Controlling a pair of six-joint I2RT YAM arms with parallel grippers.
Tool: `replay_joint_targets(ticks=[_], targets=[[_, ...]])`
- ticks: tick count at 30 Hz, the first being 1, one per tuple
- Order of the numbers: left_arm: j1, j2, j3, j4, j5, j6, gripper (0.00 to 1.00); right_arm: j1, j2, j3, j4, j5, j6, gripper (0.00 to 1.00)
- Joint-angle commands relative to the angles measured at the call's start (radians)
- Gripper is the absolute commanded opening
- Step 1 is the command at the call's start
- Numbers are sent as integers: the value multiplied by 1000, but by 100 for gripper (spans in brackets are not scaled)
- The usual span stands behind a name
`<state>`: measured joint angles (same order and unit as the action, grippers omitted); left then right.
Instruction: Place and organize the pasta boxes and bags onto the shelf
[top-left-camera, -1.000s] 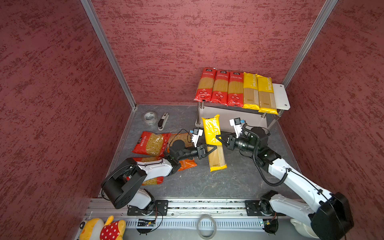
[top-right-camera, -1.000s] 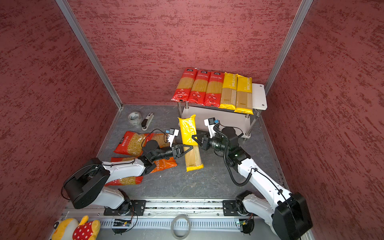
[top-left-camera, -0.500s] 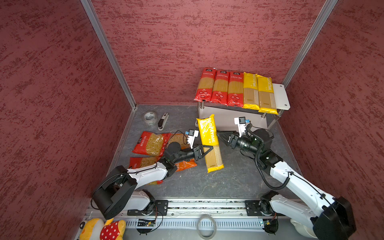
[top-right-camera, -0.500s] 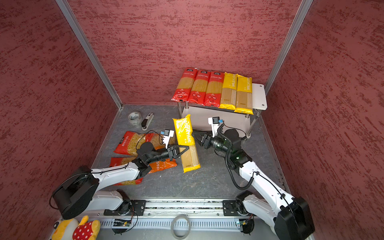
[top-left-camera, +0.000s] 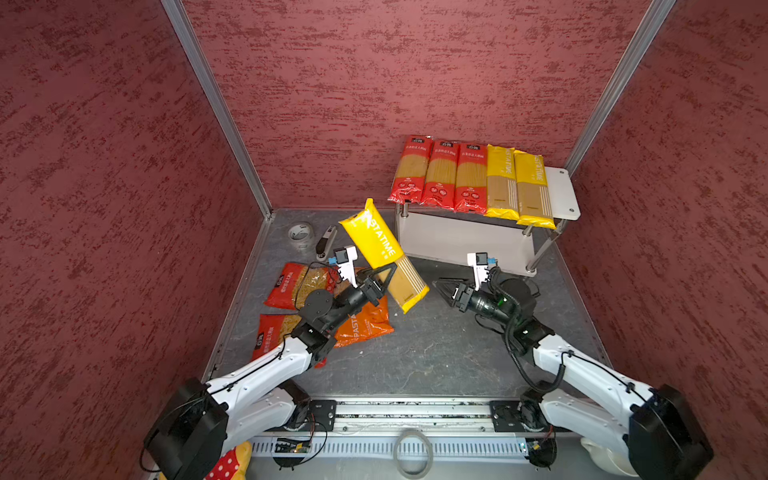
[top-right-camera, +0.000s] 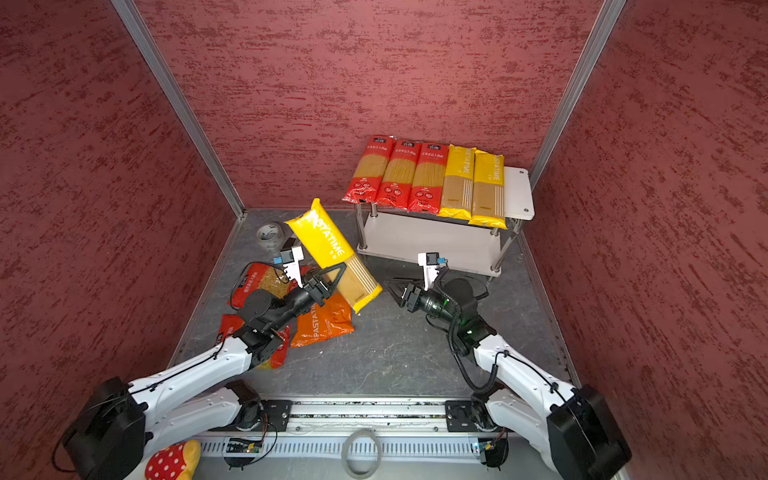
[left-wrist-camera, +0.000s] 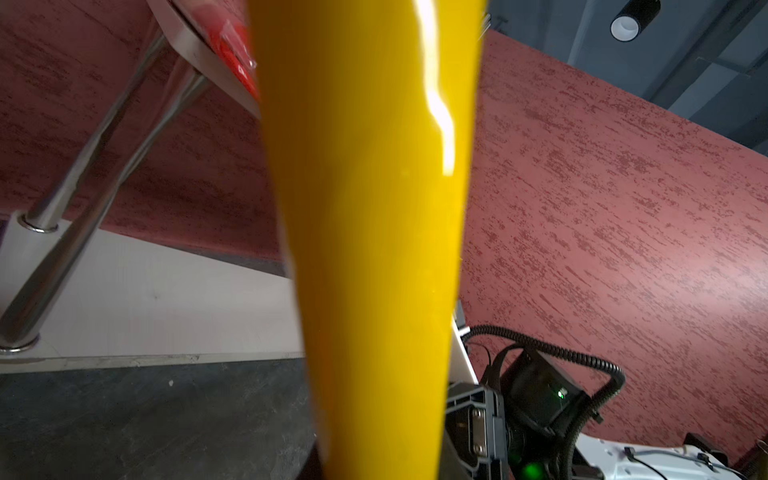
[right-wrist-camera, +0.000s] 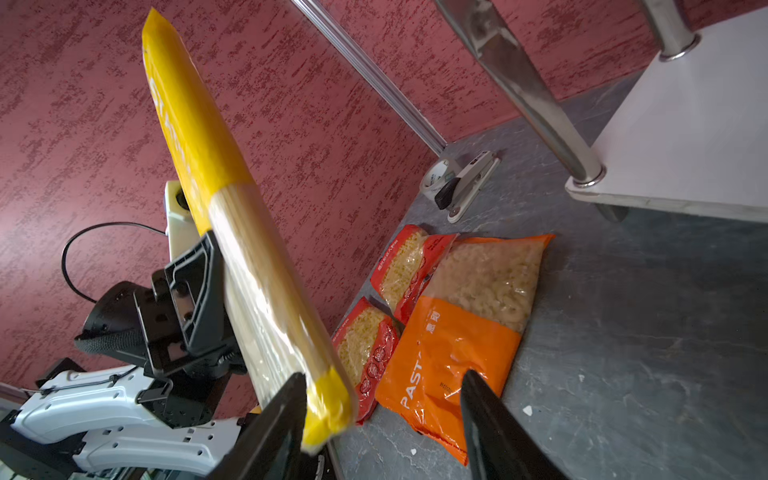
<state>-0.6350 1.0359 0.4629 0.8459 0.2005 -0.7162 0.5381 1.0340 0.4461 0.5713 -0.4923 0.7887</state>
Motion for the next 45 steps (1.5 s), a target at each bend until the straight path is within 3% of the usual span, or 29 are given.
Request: replay_joint_targets(ticks=[1, 7, 11, 20, 26, 31, 36, 39, 45], targets=[[0, 17, 88, 205, -96, 29, 9, 40, 15, -16, 287, 18, 92, 62], [-27, 88, 172, 271, -106, 5, 9, 77, 101, -32, 447, 40, 130, 63], [-75, 102, 216, 262, -115, 30, 11, 77, 205, -12, 662, 37, 204, 63], [-91, 157, 239, 329, -120, -55, 13, 77, 361, 64, 977, 21, 305, 54], [-79, 171, 232, 343, -93, -87, 13, 73, 412, 90, 1041, 41, 327, 43], [-64, 176, 230, 348, -56, -108, 15, 67, 458, 141, 1059, 17, 364, 21], [-63, 175, 229, 341, -51, -136, 27, 67, 443, 182, 1044, 29, 397, 6], [-63, 163, 234, 319, -45, -122, 48, 68, 394, 185, 1012, 59, 390, 0], [-68, 145, 238, 268, -45, -97, 66, 66, 243, 198, 843, 129, 320, 0]])
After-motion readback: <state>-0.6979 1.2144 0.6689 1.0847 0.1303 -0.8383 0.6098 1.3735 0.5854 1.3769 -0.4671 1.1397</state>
